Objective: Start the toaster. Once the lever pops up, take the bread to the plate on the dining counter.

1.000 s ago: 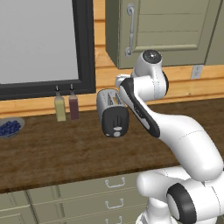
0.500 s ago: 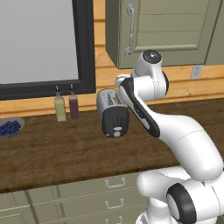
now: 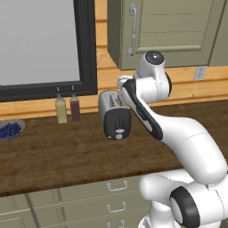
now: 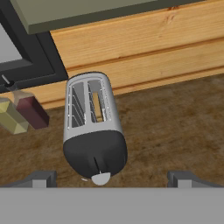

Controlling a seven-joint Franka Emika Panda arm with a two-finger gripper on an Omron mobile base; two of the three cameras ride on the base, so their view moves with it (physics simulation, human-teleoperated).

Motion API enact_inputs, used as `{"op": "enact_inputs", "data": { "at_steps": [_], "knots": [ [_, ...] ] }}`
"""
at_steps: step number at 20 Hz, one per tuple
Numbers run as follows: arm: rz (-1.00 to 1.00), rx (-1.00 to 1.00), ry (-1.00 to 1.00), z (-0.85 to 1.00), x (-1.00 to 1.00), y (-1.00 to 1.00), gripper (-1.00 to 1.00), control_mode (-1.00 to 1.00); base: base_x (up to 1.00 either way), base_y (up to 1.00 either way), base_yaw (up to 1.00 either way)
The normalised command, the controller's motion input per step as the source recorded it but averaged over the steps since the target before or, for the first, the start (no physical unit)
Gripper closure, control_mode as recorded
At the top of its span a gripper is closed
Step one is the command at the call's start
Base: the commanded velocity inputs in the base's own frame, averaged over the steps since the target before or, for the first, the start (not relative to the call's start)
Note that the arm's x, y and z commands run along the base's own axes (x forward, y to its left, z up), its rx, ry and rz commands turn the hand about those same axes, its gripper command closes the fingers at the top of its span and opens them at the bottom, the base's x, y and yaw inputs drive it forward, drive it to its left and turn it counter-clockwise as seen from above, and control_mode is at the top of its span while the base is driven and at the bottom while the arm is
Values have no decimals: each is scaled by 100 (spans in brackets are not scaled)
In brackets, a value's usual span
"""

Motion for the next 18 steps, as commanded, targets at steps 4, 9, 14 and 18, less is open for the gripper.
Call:
{"op": "enact_inputs", "data": {
  "at_steps": [4,9,14,18],
  "knots": [
    [0,0,0,0,0,0,-100,-100,0,0,0],
    [0,0,0,0,0,0,-100,-100,0,0,0],
    [0,0,0,0,0,0,-100,-100,0,0,0],
    [0,0,0,0,0,0,-100,-100,0,0,0]
  ]
}}
